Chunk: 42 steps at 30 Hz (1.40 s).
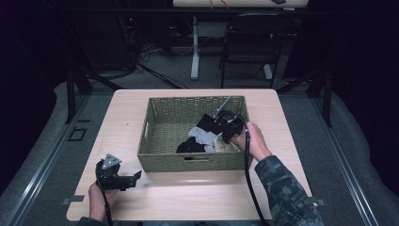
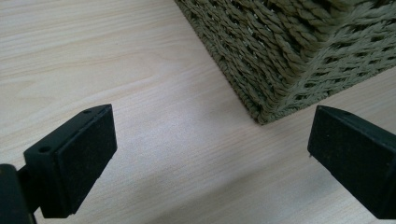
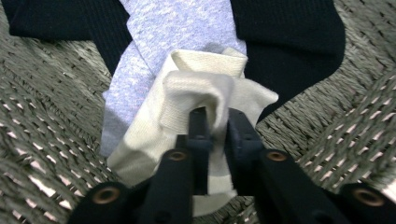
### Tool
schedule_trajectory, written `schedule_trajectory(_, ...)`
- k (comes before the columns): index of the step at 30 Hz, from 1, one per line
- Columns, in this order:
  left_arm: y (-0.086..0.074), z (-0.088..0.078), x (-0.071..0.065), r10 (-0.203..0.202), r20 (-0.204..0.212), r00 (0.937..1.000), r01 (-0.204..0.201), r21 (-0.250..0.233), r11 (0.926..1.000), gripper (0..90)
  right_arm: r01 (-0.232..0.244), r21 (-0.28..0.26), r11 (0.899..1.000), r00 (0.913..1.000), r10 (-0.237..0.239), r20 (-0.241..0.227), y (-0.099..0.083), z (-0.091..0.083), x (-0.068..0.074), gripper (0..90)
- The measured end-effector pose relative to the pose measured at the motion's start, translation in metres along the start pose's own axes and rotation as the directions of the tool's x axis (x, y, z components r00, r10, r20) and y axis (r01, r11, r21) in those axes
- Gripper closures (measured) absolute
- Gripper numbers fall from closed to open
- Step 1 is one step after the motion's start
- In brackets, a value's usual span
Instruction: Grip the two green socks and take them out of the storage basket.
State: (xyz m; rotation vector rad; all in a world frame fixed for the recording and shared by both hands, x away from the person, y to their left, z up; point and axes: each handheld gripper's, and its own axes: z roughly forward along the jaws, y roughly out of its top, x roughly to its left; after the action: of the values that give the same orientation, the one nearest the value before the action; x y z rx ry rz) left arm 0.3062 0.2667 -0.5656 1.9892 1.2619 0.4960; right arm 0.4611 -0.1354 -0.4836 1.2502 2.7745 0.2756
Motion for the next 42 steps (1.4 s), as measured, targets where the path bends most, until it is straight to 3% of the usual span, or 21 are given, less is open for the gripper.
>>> schedule_trajectory(5, 0.000, 0.000, 0.000, 0.000, 0.001, 1.0000, 0.000, 0.001, 1.0000, 1.3, -0.002, -0.016, 1.000, 0.9999, 0.003, 0.013, -0.002, -0.010, 0.000, 86.3)
schedule_trajectory(22, 0.000, 0.000, 0.000, -0.007, 0.000, 1.0000, 0.007, 0.001, 1.0000, 1.3, 0.026, -0.102, 0.994, 0.9988, -0.022, 0.044, -0.001, -0.063, -0.001, 86.4)
schedule_trajectory(42, -0.001, 0.000, 0.001, -0.007, -0.003, 1.0000, 0.007, 0.001, 1.0000, 1.3, 0.044, -0.144, 0.989, 0.9982, -0.038, 0.046, 0.010, -0.094, 0.003, 86.5)
